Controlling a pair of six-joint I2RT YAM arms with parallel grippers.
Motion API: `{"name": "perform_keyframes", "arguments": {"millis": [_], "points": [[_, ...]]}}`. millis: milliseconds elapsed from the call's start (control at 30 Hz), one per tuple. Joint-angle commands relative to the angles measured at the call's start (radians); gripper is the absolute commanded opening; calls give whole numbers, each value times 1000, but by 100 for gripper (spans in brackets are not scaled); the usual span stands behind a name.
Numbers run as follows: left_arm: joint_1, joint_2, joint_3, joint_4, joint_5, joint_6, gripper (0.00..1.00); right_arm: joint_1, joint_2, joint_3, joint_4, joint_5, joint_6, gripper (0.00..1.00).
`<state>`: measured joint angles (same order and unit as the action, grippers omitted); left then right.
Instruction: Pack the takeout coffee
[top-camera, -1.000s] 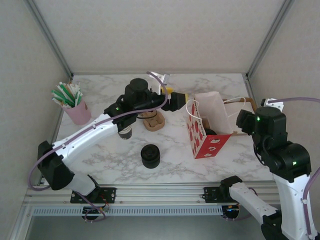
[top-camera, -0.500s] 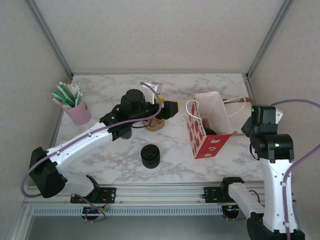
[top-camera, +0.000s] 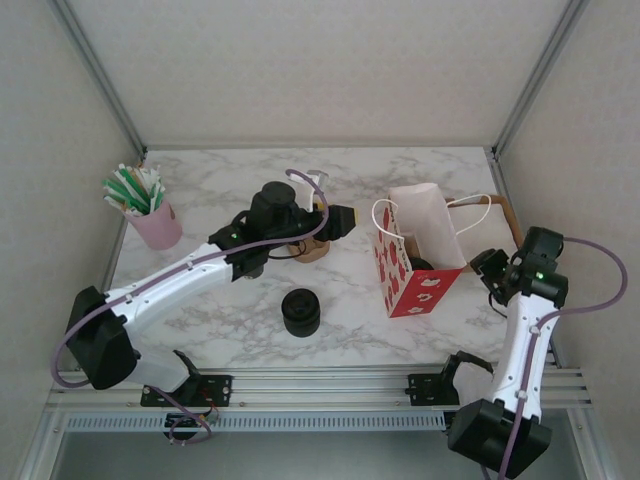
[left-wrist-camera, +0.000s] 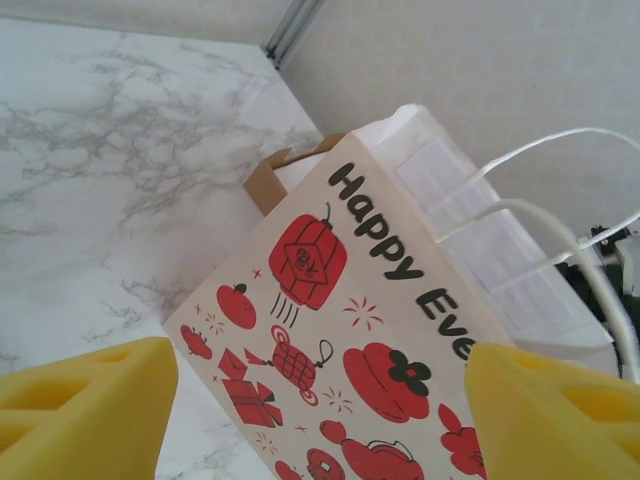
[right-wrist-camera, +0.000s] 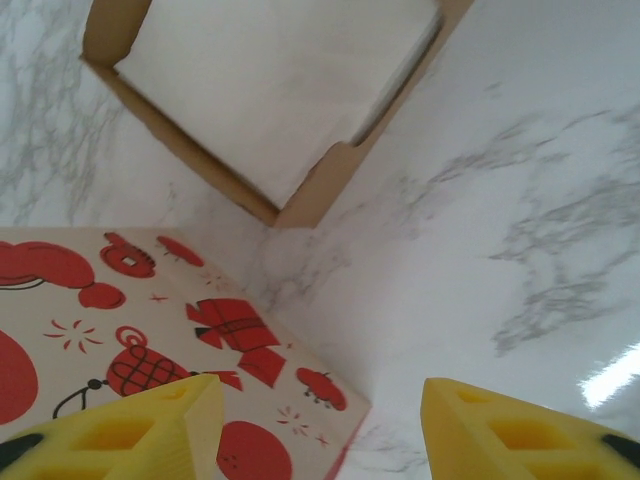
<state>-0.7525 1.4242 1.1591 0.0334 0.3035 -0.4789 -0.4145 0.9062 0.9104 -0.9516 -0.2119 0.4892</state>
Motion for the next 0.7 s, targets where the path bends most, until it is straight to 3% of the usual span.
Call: {"name": "perform_keyframes", "arguments": {"millis": [0,400,667], "points": [[-10,21,-1,35,22,-15,74,-7,30,-41,114,-128,17,56],[-8,21,-1,31,-1,-23,73,-3,151,-151,293,-281,60,57],[-7,-18,-36,36,-34,-29,73,45,221,-168,366,-310,84,58]]}}
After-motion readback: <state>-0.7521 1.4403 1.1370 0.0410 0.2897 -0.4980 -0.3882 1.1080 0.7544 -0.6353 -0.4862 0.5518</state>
